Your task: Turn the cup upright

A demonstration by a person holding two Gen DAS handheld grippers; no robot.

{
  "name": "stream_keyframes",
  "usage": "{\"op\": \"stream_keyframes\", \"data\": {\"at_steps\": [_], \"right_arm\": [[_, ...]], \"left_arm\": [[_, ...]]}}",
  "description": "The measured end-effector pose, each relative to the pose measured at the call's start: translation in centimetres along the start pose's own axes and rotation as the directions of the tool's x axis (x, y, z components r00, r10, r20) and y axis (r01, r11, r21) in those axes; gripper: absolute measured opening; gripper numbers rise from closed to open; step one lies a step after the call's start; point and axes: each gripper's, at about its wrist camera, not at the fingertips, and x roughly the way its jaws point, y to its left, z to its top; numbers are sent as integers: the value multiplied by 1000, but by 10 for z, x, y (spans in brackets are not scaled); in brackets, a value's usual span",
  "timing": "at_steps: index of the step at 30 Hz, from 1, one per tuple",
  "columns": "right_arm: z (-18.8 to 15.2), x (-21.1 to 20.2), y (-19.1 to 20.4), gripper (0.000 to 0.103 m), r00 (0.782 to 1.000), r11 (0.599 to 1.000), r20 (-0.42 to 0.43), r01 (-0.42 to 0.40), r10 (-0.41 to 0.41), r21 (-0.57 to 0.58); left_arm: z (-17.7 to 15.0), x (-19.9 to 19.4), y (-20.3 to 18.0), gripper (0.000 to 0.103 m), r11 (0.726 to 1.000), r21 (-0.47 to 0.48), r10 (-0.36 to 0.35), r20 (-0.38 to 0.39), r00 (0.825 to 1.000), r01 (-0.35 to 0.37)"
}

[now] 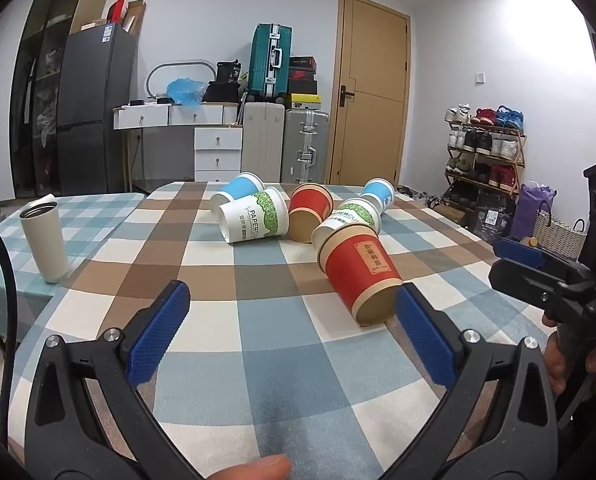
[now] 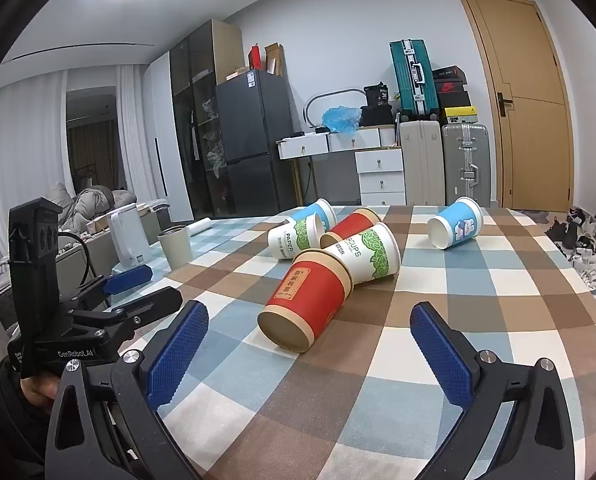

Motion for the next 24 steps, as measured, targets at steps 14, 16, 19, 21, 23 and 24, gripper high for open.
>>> {"op": "stream_keyframes", "data": {"at_steps": [14,16,19,21,23,24], "right_arm": [[0,0,0,103,1000,1000,1,0,0,-1],[0,0,0,103,1000,1000,1,0,0,0],[0,0,0,103,1000,1000,0,0,0,0],[0,0,0,103,1000,1000,0,0,0,0],[0,0,0,103,1000,1000,0,0,0,-1],[0,0,0,103,1000,1000,-1,0,0,0]], "left_arm": [[0,0,0,102,1000,8,2,-2,1000,-2],[0,0,0,102,1000,9,3,-2,1000,-3],[0,0,0,102,1000,10,3,-2,1000,-3],[0,0,0,102,1000,10,3,-3,1000,-3],[0,0,0,102,1000,10,3,-2,1000,-3],[0,0,0,102,1000,10,3,-3,1000,-3]]}}
